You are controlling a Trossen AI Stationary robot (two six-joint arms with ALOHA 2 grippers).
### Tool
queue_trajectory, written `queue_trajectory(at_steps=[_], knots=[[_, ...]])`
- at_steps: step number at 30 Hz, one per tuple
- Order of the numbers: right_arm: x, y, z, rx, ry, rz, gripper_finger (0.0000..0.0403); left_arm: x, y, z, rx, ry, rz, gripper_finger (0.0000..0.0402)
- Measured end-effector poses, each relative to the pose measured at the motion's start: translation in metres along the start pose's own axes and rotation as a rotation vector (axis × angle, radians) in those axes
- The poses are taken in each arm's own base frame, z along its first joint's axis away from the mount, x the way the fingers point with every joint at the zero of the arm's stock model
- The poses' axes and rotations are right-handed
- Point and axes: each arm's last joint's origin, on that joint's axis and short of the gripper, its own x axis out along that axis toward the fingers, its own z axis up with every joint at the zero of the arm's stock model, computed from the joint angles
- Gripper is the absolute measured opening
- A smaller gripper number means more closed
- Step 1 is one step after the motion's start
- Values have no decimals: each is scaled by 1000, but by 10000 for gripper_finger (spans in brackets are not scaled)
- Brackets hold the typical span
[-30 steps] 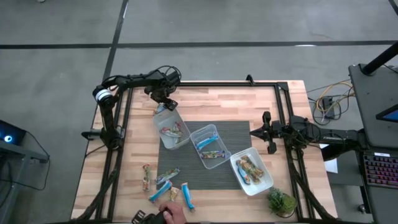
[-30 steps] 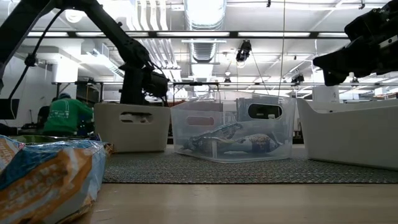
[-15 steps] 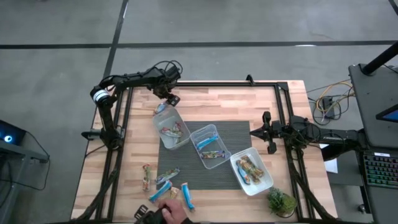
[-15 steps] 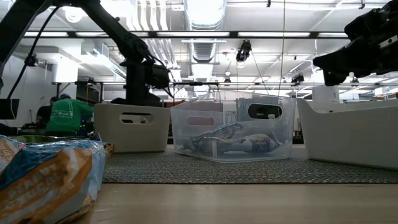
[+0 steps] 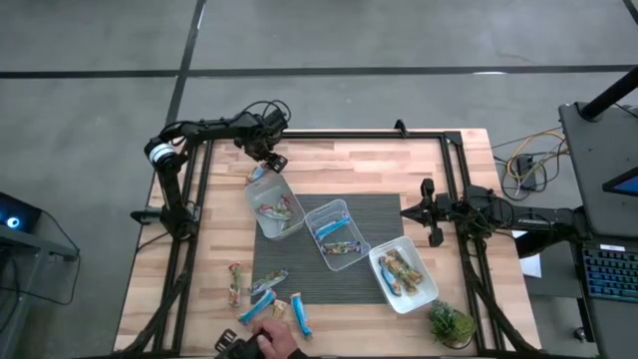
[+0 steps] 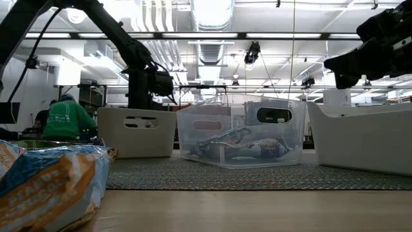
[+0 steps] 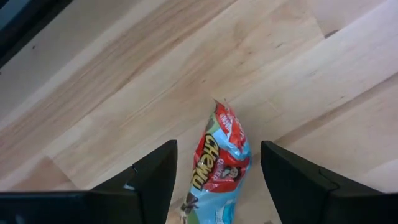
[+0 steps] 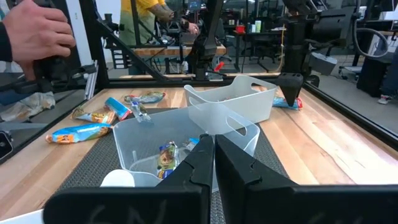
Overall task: Pick and place Granola Bars by type
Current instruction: Put the red granola bar into the gray bin
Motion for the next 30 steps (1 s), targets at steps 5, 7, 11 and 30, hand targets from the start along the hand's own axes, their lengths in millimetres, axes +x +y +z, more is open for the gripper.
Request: queue_trajectory(at_steps=[5,7,11,30], knots=[[0,0,0,0,0,0,8,1,0,0,-5,-5,-1,213],[0,0,0,0,0,0,9,1,0,0,-5,-5,-2,209],[0,0,0,0,0,0,8,1,0,0,-5,-4,-8,184],[0,0,0,0,0,0,8,1,-1,-2,-5,13,-41,52]])
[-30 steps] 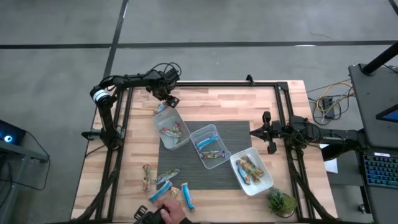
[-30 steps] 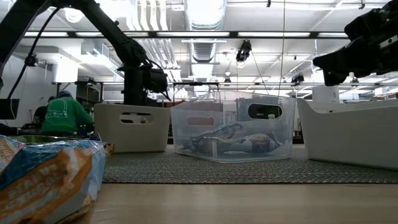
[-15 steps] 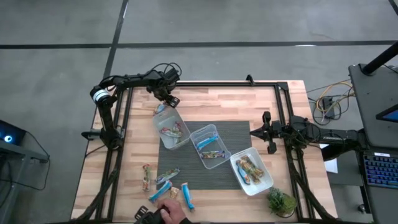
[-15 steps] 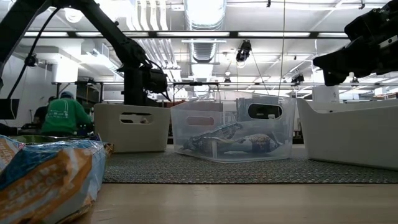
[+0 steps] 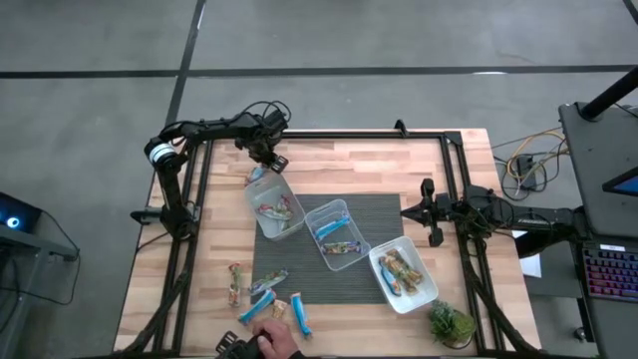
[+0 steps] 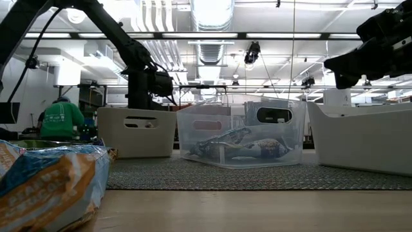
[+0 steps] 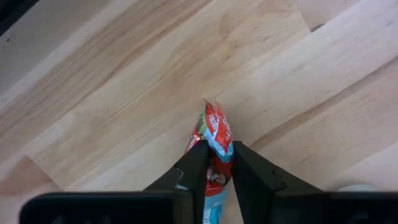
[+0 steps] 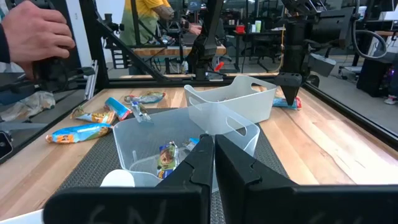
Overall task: Pick and place Granola Bars by type
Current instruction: Put the red granola bar into the gray bin
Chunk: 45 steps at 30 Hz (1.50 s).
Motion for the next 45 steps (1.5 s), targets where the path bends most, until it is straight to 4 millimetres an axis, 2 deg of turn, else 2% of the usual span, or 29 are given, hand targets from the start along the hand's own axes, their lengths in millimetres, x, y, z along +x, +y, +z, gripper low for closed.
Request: queue_trajectory(at_steps=[8,15,34,38,45], knots=[[0,0,0,0,0,0,9,0,0,0,0,1,2,19],[0,0,0,0,0,0,8,-2,0,-1,2,27,8,17],[0,0,0,0,0,0,8,-31,0,12,48,11,35,16],[0,0,0,0,0,0,8,-45,-1,18,47,-7,30,16],[0,0,0,0,0,-1,8,-87,-6,34,48,-66,-38,16]])
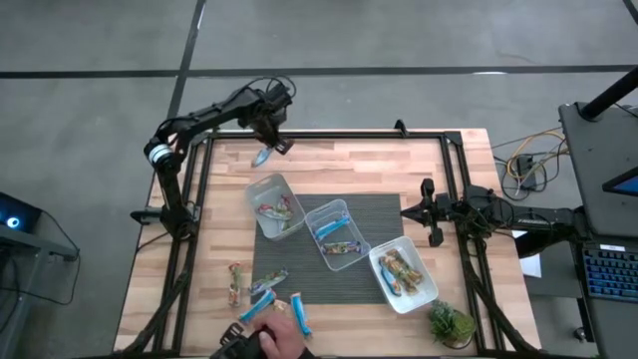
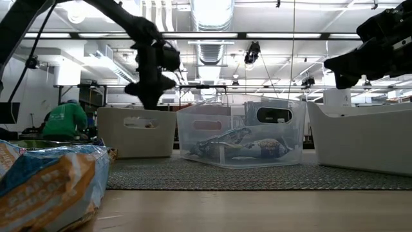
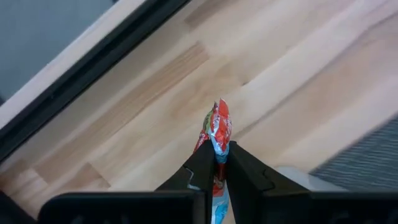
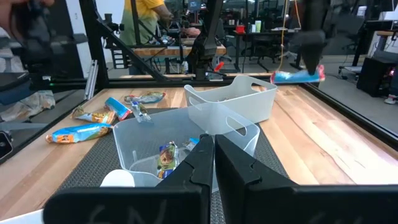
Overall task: Pick and place Granola Bars by type
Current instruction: Put the red granola bar into the gray bin
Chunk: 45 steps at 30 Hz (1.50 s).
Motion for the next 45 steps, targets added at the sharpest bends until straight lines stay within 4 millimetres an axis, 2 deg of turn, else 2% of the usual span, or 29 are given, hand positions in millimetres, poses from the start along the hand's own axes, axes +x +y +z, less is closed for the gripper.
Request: queue_trajectory(at_steps=[5,10,25,36,45], knots=[[0,0,0,0,0,0,9,-24,-13,4,20,-11,-49,16],[0,0,0,0,0,1,8,-36,-31,-3,44,31,-66,16],[0,0,0,0,0,0,8,-42,-87,-28,115,120,-140,16],[0,0,0,0,0,-1,8,-49,-99,-53,174,178,-128,16],[0,0,0,0,-1,1,8,-46,-95,-67,213,189,-121,16]])
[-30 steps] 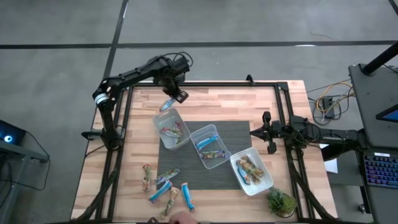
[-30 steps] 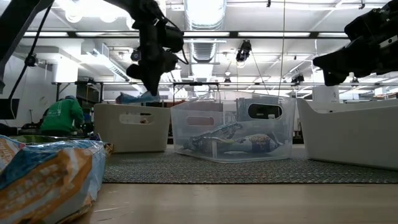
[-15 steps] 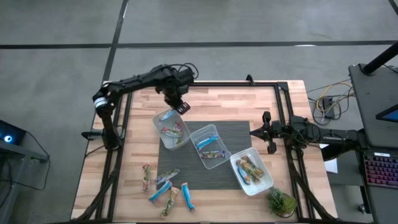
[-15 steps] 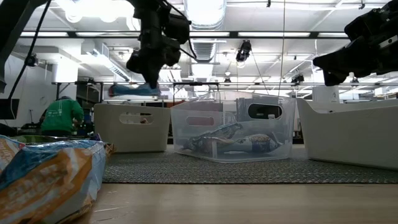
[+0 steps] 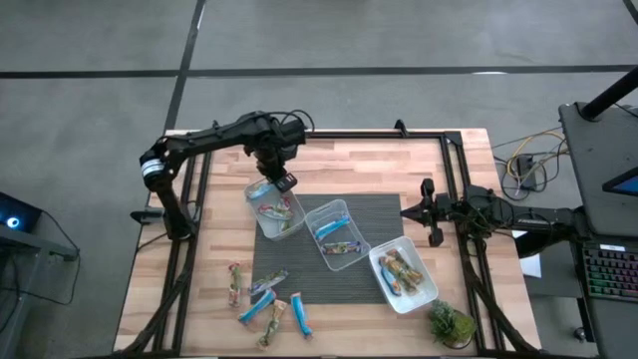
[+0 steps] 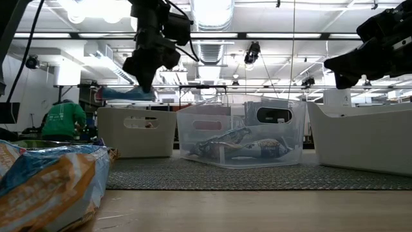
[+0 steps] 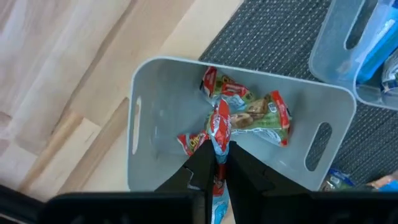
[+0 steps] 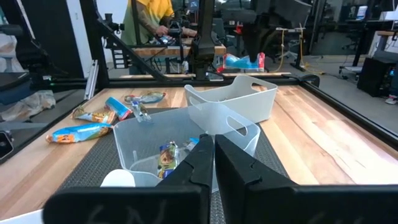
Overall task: Pick and place Granola Bars by type
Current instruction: Put the red granola bar into the gray bin
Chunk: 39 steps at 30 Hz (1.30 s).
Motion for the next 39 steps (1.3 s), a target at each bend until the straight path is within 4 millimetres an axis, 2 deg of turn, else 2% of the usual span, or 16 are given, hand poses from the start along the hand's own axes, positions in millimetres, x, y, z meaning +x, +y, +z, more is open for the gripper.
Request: queue_trajectory(at_steps=[7,17,30,33,36,39], knots=[[0,0,0,0,1,0,9,0,1,0,63,-12,50,21],[0,0,0,0,0,0,9,8,3,-2,76,14,76,78],[0,0,0,0,1,0,8,5,4,-5,73,12,70,80],[0,0,0,0,1,0,8,5,4,-6,79,24,70,67],[0,0,0,0,1,0,9,5,4,-6,84,27,68,21],[0,0,0,0,0,0,9,5,4,-6,79,29,57,4]])
